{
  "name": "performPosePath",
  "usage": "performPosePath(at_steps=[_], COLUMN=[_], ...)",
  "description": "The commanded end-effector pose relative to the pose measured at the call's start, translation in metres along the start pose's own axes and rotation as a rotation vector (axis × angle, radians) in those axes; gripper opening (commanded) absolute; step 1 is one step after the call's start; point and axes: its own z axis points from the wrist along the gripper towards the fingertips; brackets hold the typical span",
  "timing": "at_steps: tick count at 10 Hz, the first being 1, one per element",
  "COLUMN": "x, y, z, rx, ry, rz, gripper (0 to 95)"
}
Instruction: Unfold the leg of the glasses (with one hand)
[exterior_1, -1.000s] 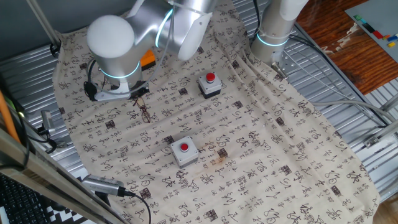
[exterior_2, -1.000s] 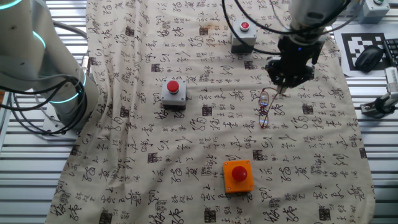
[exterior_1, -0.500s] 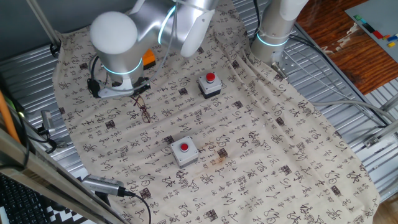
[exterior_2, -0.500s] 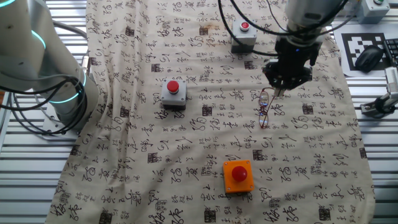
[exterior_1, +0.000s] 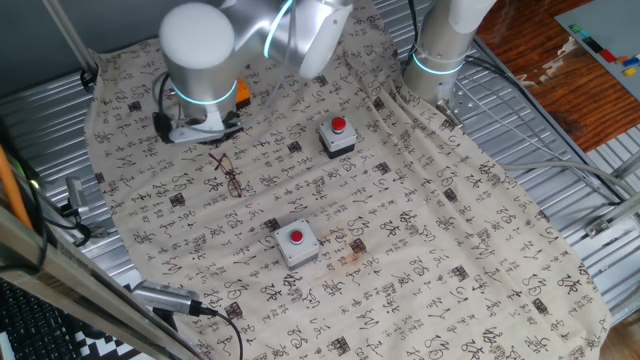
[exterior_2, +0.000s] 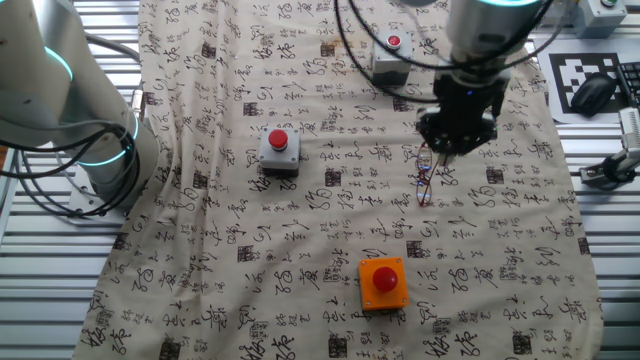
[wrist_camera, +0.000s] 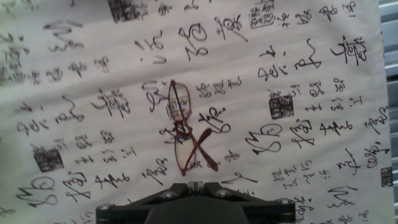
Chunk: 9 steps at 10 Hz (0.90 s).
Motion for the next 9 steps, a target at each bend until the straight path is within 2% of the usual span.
performPosePath(at_steps=[1,4,7,9], x=[-0.004,-0.014,-0.019,-0.021], y=[-0.004,-0.008,-0.009,-0.009], z=[0.003,0.007,0.003,-0.002], rx=[-0.009,-0.010,-0.024,-0.026], ry=[-0.002,-0.016,-0.038,-0.042], rz=[-0.001,0.004,0.015,0.025], gripper=[0.0,0.0,0.0,0.0])
